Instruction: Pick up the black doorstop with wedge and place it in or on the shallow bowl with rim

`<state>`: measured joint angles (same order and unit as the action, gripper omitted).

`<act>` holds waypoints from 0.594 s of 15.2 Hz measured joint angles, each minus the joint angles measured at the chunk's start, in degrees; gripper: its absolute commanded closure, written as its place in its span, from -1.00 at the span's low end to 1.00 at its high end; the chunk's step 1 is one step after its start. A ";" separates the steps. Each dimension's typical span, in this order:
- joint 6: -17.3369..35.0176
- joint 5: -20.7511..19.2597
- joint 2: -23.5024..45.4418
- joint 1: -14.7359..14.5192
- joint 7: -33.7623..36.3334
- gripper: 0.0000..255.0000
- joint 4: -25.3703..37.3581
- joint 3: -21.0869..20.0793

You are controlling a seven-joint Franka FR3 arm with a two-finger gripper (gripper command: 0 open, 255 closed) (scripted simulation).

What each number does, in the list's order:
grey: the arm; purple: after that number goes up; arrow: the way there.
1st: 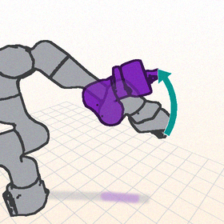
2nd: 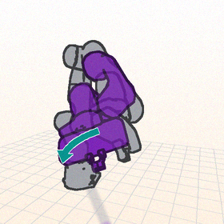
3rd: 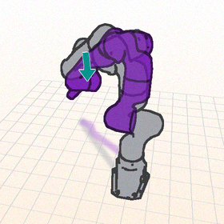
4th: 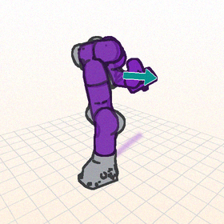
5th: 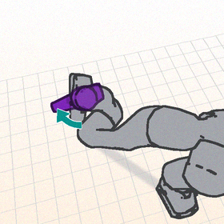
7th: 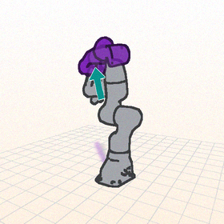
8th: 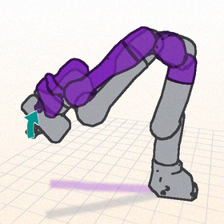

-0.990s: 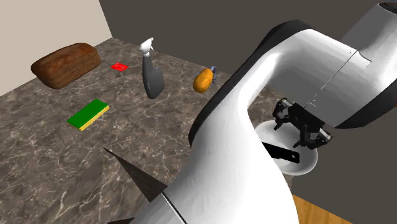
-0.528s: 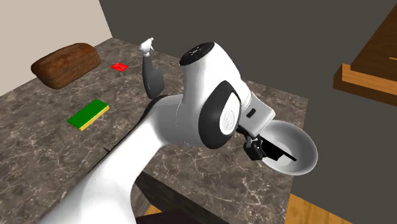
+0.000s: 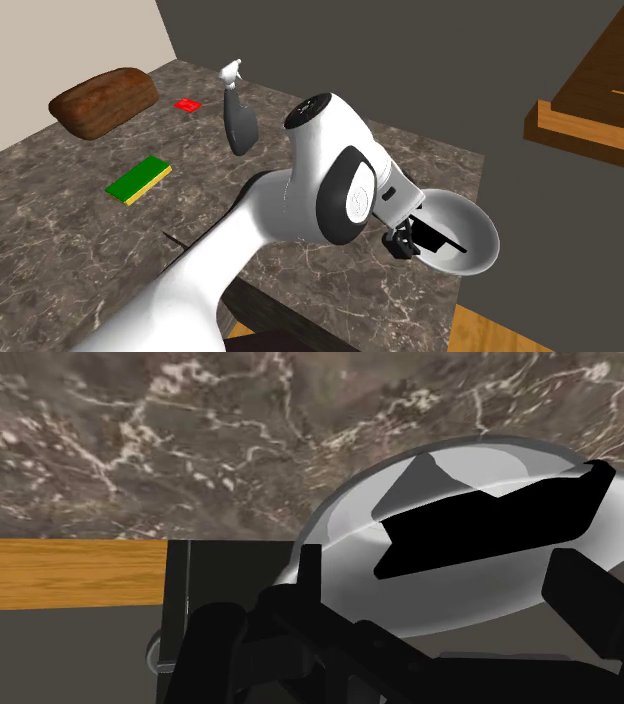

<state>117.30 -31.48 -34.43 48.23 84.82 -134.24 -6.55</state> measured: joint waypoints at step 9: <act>0.49 -0.34 -0.11 0.09 0.36 1.00 -0.15 -0.01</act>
<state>117.79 -31.82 -34.54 48.32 85.18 -134.39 -6.56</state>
